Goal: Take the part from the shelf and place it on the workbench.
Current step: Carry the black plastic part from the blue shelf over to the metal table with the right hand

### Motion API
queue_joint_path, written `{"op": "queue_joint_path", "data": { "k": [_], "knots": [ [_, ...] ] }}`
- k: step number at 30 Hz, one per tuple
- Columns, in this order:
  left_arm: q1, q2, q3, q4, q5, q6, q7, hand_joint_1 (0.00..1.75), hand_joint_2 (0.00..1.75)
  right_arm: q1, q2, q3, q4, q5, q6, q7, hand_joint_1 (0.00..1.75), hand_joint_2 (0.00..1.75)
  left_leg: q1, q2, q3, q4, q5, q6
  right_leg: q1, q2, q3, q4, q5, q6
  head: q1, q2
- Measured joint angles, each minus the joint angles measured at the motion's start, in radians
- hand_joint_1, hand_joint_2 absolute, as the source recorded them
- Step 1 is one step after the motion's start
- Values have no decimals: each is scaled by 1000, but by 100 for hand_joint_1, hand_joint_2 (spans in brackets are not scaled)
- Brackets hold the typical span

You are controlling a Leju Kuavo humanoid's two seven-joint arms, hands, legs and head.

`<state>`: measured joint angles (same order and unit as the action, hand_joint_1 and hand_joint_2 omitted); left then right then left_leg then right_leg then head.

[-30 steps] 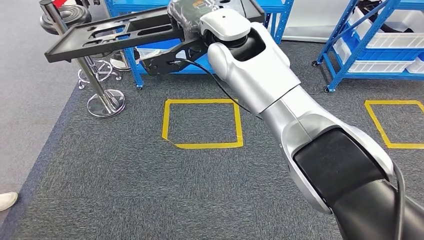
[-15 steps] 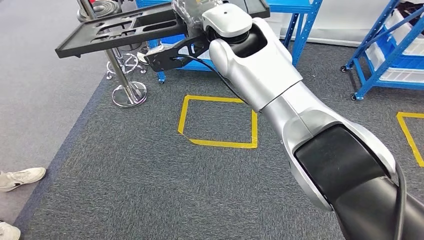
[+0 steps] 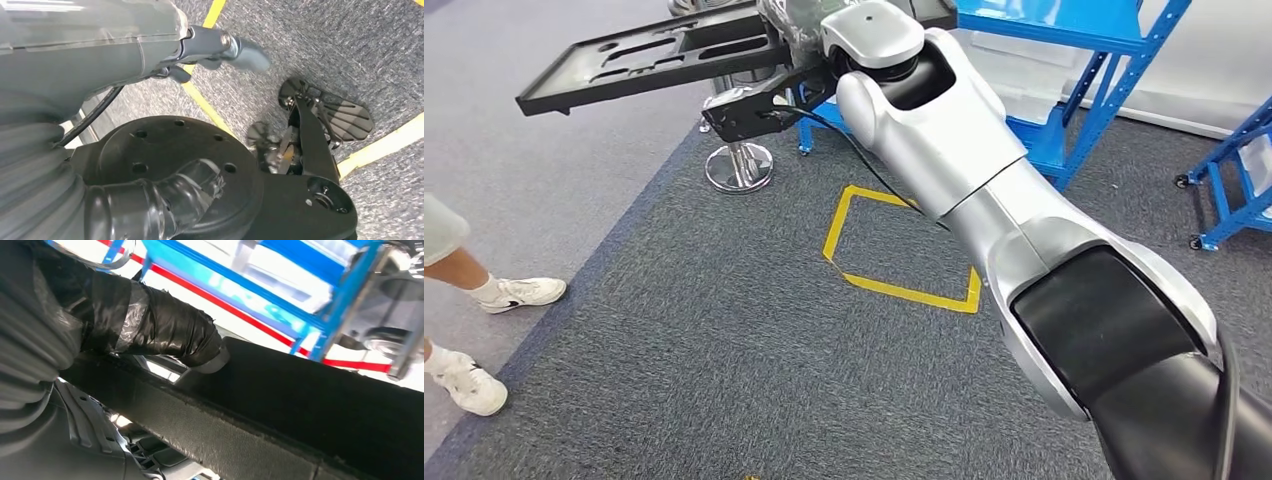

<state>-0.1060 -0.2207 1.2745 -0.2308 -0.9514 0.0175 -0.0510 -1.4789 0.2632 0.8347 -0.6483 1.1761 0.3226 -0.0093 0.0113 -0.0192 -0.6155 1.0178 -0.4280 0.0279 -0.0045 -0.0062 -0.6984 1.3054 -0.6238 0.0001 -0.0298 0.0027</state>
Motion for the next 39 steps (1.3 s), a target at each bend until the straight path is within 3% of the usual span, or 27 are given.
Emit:
{"op": "queue_joint_path", "data": {
  "k": [1,2,3,5,7,9,10,12,14,16,17,18,19,21,23,24,25,26,29,32,33,35,36,37,39],
  "knots": [
    [0,0,0,0,0,0,0,0,175,1,0,0,1,1,0,0,175,175,0,-14,-1,2,1,0,-3,3,-9,19,4,1,0,0],
    [0,-1,0,0,0,0,0,0,175,2,0,0,2,1,1,0,175,175,1,-28,-2,4,1,0,-5,5,0,0,27,2,0,0],
    [1,-1,0,0,0,0,0,0,175,1,0,0,2,2,1,0,175,175,2,-43,-2,6,1,-1,-9,11,26,-56,65,2,0,0],
    [1,-3,0,0,0,0,0,0,175,-1,-3,0,2,2,1,0,175,175,2,-68,-7,13,1,-7,-16,50,83,-183,122,0,0,0],
    [0,-4,0,0,0,0,0,0,175,-3,-5,0,2,2,1,0,175,175,4,-89,-20,17,7,-20,-17,78,105,-239,132,-2,0,0],
    [1,-4,0,0,0,0,0,0,175,-2,-5,0,2,3,0,0,175,175,9,-109,-31,14,16,-36,-15,65,104,-248,134,-8,0,0],
    [2,-4,0,0,0,0,0,0,175,-2,-3,0,2,4,0,1,175,175,9,-102,-36,17,13,-42,-16,53,105,-254,138,-14,0,0],
    [3,-4,0,0,0,0,0,0,175,-4,-1,0,2,5,0,3,175,175,6,-57,-62,70,-22,-51,-20,28,107,-266,147,-27,-3,0],
    [2,-2,0,0,0,0,0,0,175,-5,-1,0,3,5,0,3,175,175,5,-6,-114,192,-85,-56,-15,3,106,-266,149,-32,-6,0],
    [1,-1,0,0,-1,0,0,0,175,-3,-1,0,5,5,1,3,175,175,5,8,-149,280,-113,-59,-11,-24,104,-265,148,-33,-6,0],
    [1,0,0,0,-1,1,0,0,175,-2,-1,0,6,5,1,2,175,175,5,11,-142,273,-102,-59,-10,-38,104,-264,147,-34,-6,0],
    [2,0,0,0,-1,1,0,0,175,-2,-1,0,6,5,1,1,175,175,5,17,-115,228,-75,-57,-9,-51,105,-263,146,-34,-6,0],
    [2,1,0,0,-2,1,0,0,175,-3,-1,-1,6,5,1,0,175,175,4,31,-76,158,-44,-54,-8,-62,106,-261,144,-33,-6,0],
    [1,2,0,0,-3,3,0,0,175,-5,-2,-1,6,6,1,1,175,175,-8,69,-14,41,-11,-43,-2,-83,106,-259,140,-28,-6,0],
    [1,2,0,0,-6,3,0,0,175,-5,-5,-2,6,9,2,4,175,175,-17,78,-1,9,-9,-32,5,-103,106,-260,140,-23,-5,0],
    [2,2,0,0,-8,3,0,0,175,-4,-5,-2,6,9,3,7,175,175,-16,66,-4,7,-6,-26,6,-114,107,-260,140,-19,-5,0],
    [2,1,0,0,-9,2,0,0,175,-4,-6,-2,6,10,4,8,175,175,-13,55,-4,3,-2,-21,5,-111,107,-257,136,-15,-5,0],
    [3,1,0,0,-11,2,0,0,175,-4,-7,-2,5,12,4,10,175,175,-10,45,-4,-1,2,-15,3,-92,103,-245,124,-10,-5,0],
    [2,-1,0,0,-11,1,0,0,175,-5,-15,-2,4,15,6,12,175,175,-5,25,-4,-8,9,-2,-4,-14,64,-152,61,-3,-4,0],
    [2,-1,0,0,-11,0,0,0,175,-5,-17,-2,4,16,6,12,175,175,-5,23,-5,-8,10,-1,-4,-7,53,-129,48,-3,-4,0],
    [2,-1,0,0,-12,0,0,0,175,-1,-19,-2,4,16,8,12,175,175,-5,11,-6,-6,10,0,-4,-4,32,-85,36,-2,-4,0],
    [2,-2,0,1,-12,-1,2,0,175,9,-22,-2,4,20,14,10,175,175,-4,-34,-11,2,11,0,-7,15,38,-100,76,-6,-4,0],
    [2,-3,0,1,-12,-1,3,0,175,13,-24,-2,4,23,17,9,175,175,-5,-60,-15,8,12,-2,-9,40,51,-128,98,-9,-5,0],
    [2,-4,0,1,-12,-1,5,0,175,13,-24,-2,4,24,18,8,175,175,-5,-78,-20,13,12,-6,-12,62,82,-199,131,-11,-5,0],
    [2,-5,0,1,-12,-1,7,0,175,13,-25,-2,4,27,20,2,175,175,-1,-98,-31,15,18,-19,-11,84,96,-239,136,-14,-5,0]
  ]
}}
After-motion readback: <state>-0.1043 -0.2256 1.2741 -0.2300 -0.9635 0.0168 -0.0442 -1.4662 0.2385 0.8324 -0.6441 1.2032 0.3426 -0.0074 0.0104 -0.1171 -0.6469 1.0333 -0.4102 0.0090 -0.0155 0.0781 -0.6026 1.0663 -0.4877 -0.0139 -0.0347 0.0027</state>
